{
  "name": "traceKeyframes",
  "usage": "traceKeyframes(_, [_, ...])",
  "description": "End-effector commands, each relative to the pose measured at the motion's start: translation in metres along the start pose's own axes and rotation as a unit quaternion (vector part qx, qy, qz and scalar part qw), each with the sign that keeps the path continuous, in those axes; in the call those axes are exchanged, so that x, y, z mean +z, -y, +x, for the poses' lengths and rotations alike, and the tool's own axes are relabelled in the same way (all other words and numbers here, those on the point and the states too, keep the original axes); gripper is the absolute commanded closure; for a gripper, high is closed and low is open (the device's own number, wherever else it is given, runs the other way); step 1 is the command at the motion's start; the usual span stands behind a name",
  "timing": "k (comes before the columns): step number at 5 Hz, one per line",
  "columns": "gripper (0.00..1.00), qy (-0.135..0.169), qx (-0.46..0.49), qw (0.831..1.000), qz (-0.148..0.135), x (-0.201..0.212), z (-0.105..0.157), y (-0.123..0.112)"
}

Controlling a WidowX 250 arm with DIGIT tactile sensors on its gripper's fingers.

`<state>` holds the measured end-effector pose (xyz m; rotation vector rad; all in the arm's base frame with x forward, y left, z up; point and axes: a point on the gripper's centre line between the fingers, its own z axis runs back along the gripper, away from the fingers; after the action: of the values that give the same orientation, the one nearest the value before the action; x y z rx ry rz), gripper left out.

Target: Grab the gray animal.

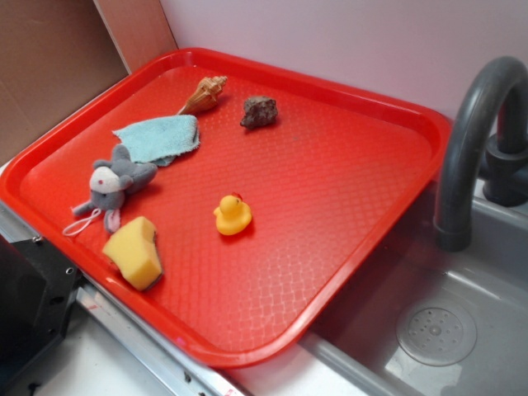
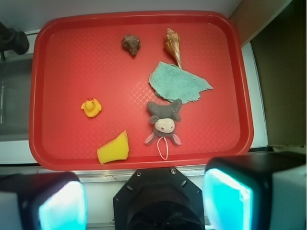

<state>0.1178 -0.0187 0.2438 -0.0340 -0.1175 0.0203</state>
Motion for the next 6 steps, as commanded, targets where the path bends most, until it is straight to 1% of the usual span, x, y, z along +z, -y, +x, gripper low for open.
traceKeyframes(1, [0.0,0.0,0.0,1.0,0.0,0.0,0.0,0.0])
traceKeyframes(2, [0.0,0.022,0.002,1.0,-0.005,0.004,0.003,-0.002])
traceKeyframes(3, [0.0,0.03,0.041,0.999,-0.015,-0.005,0.012,-0.011])
traceKeyframes(4, [0.0,0.035,0.08,0.996,-0.009,-0.026,0.029,-0.024])
traceKeyframes(5, [0.0,0.024,0.108,0.994,0.004,-0.06,0.041,-0.038])
traceKeyframes(6, [0.0,-0.007,0.098,0.995,0.014,-0.093,0.048,-0.042])
